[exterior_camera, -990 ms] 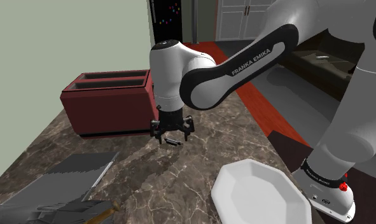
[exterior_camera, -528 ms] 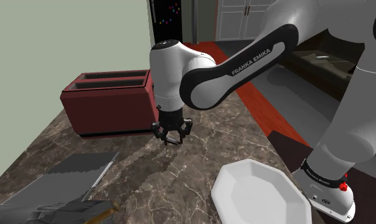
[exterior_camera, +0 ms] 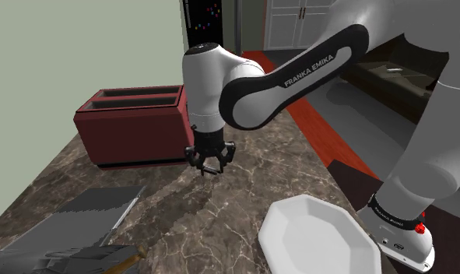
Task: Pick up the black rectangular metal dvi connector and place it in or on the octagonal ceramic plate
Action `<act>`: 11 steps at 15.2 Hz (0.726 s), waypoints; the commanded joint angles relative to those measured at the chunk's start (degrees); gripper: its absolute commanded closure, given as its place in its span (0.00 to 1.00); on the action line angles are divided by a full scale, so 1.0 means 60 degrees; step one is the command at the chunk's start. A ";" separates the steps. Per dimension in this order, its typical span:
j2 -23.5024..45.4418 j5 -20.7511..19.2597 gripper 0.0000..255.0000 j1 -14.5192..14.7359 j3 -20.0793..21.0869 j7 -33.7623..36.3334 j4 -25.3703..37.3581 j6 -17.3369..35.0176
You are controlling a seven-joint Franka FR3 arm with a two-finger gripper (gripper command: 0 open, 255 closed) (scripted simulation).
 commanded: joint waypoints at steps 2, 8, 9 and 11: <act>-0.0169 0.0155 1.00 -0.0027 0.0033 -0.0091 0.0231 -0.0349; -0.0463 0.0414 1.00 -0.0085 0.0059 -0.0273 0.0749 -0.1066; -0.0503 0.0449 1.00 -0.0092 0.0061 -0.0298 0.0843 -0.1187; -0.0575 0.0510 1.00 -0.0104 0.0063 -0.0341 0.1038 -0.1432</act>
